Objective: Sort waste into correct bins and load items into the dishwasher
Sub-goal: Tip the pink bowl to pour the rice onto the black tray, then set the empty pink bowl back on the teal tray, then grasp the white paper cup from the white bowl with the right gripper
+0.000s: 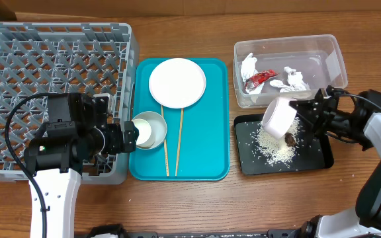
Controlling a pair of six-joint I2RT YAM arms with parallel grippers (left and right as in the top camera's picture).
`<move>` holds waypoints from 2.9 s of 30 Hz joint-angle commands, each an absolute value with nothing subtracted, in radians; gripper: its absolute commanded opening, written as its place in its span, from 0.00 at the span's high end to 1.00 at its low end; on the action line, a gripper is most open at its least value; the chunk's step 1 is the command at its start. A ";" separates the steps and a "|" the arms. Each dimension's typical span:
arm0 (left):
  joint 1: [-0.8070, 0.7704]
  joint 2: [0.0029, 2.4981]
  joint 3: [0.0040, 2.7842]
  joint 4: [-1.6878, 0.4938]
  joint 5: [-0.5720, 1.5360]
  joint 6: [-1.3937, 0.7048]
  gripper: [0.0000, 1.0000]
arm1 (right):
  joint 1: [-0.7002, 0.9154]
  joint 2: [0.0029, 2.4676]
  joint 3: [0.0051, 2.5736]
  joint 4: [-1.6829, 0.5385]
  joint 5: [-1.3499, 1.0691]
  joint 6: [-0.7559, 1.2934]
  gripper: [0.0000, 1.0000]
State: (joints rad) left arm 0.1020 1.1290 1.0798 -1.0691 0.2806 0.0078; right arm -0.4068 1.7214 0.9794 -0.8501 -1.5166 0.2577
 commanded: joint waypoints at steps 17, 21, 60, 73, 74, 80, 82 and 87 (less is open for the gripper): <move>0.097 1.132 1.102 -1.068 0.278 0.030 0.00 | -0.450 1.710 0.977 -0.806 -1.541 0.409 0.96; 0.098 1.132 1.102 -1.068 0.278 0.030 0.00 | -0.383 1.659 1.004 -0.833 -1.369 0.303 0.96; 0.098 1.132 1.102 -1.065 0.277 0.031 0.00 | 0.704 1.882 1.348 -0.629 -0.203 0.148 0.84; 0.097 1.132 1.102 -1.057 0.294 0.029 0.00 | 0.688 1.853 1.477 -0.824 -0.230 0.148 0.66; 0.097 1.132 1.102 -1.050 0.307 0.030 0.00 | 0.684 1.847 1.504 -0.854 -0.224 0.148 0.66; 0.096 1.133 1.102 -0.989 0.360 0.030 0.00 | 0.607 1.802 1.652 -1.037 -0.218 0.158 0.67; 0.090 1.137 1.102 -0.976 0.358 0.030 0.00 | 0.562 1.779 1.678 -1.086 -0.218 0.184 0.67; 0.035 1.180 1.102 -0.948 0.311 0.028 0.00 | 0.402 1.697 1.691 -1.163 -0.268 0.217 0.66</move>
State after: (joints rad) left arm 0.0700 1.1454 1.0801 -0.9565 0.3279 0.0086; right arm 0.4797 1.7645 1.6627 -1.1439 -0.2352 0.1898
